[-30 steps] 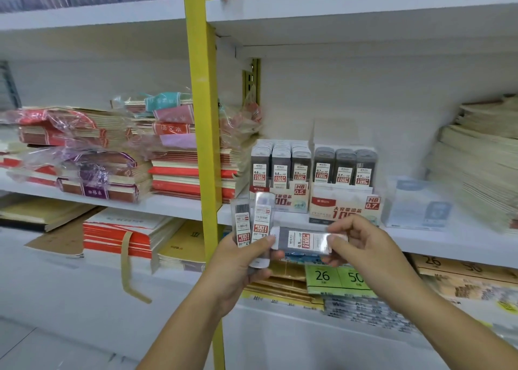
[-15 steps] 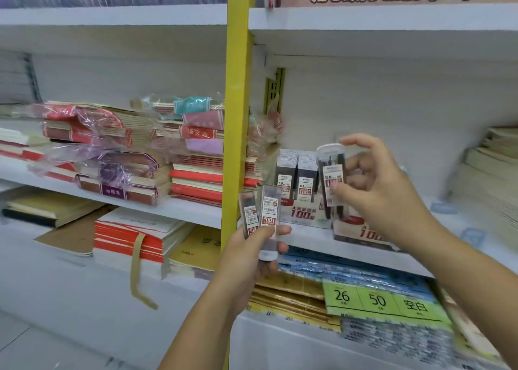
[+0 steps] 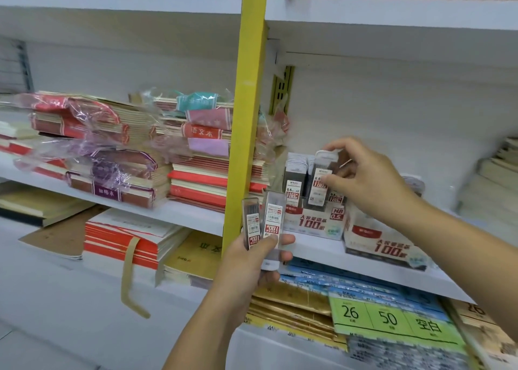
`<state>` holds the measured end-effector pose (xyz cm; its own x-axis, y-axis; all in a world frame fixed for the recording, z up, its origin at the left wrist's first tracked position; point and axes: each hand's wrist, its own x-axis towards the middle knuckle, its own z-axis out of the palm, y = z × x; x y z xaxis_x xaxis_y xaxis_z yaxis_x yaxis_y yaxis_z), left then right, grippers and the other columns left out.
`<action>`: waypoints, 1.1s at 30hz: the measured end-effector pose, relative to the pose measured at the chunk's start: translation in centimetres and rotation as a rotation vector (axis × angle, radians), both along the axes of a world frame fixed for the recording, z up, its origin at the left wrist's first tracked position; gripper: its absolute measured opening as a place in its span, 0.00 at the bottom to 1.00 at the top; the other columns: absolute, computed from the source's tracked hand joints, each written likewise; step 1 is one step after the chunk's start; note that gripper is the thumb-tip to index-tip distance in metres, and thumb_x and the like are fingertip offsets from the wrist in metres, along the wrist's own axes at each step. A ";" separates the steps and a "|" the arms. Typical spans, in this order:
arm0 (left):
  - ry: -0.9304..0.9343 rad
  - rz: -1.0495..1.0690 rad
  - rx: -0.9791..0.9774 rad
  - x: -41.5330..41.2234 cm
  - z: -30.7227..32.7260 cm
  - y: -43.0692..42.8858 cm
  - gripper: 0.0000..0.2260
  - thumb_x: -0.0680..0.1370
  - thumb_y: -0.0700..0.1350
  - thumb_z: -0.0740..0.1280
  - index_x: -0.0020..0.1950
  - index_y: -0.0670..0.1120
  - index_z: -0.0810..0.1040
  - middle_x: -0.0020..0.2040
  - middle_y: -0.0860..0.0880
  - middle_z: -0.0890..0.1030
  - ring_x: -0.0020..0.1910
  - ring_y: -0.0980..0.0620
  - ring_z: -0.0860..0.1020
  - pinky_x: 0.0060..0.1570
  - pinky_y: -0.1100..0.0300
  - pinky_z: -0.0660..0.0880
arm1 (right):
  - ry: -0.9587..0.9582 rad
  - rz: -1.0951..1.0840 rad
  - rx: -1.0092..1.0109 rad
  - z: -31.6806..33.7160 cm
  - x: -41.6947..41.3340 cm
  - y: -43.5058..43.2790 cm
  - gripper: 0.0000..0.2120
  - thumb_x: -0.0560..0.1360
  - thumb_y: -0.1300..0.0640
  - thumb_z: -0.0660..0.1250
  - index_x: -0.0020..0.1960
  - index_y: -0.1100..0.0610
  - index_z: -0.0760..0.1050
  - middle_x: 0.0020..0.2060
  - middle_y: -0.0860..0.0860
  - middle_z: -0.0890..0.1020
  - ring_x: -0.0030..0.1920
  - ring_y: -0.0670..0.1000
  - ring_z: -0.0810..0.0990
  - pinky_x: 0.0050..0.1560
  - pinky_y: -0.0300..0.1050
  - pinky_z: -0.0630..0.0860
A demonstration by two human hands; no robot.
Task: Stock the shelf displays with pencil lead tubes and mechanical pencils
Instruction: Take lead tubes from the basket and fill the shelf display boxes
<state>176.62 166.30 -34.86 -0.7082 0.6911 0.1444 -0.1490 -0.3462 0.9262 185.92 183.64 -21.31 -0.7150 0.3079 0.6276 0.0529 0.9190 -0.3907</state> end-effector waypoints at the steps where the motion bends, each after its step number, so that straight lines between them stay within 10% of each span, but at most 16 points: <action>1: 0.007 -0.009 0.001 0.0 0.0 0.0 0.08 0.79 0.50 0.69 0.58 0.56 0.80 0.51 0.50 0.87 0.46 0.54 0.86 0.36 0.63 0.79 | -0.033 -0.034 0.055 -0.3 -0.1 0.1 0.16 0.73 0.52 0.72 0.55 0.38 0.72 0.43 0.39 0.78 0.44 0.40 0.77 0.45 0.41 0.77; 8: 0.089 -0.064 -0.030 0.9 0.5 -0.4 0.13 0.80 0.52 0.67 0.64 0.56 0.76 0.53 0.51 0.87 0.45 0.56 0.85 0.35 0.65 0.77 | -0.018 -0.227 0.440 -1.3 0.4 -0.6 0.19 0.76 0.49 0.67 0.67 0.47 0.75 0.44 0.44 0.68 0.50 0.45 0.63 0.49 0.43 0.64; 17: 0.186 -0.247 -0.130 3.1 0.4 -0.5 0.12 0.71 0.62 0.72 0.54 0.66 0.81 0.54 0.49 0.87 0.41 0.57 0.80 0.34 0.64 0.73 | -0.070 0.220 -0.418 -6.3 4.9 -3.6 0.13 0.77 0.55 0.68 0.56 0.38 0.78 0.45 0.42 0.82 0.43 0.42 0.80 0.41 0.37 0.77; 22: 0.017 -0.136 -0.050 2.8 0.0 -0.4 0.18 0.71 0.48 0.77 0.60 0.47 0.82 0.49 0.46 0.87 0.38 0.56 0.82 0.30 0.65 0.74 | 0.122 0.155 -0.735 -9.2 7.2 -2.6 0.05 0.75 0.60 0.70 0.49 0.53 0.77 0.38 0.50 0.85 0.34 0.50 0.83 0.33 0.38 0.78; 33: 0.197 0.124 -0.205 3.1 -0.4 0.5 0.08 0.78 0.50 0.72 0.55 0.52 0.78 0.30 0.55 0.81 0.26 0.58 0.72 0.27 0.68 0.71 | -0.108 0.154 -0.628 -10.5 8.1 -3.2 0.08 0.72 0.60 0.73 0.44 0.46 0.80 0.41 0.45 0.84 0.41 0.44 0.82 0.41 0.40 0.81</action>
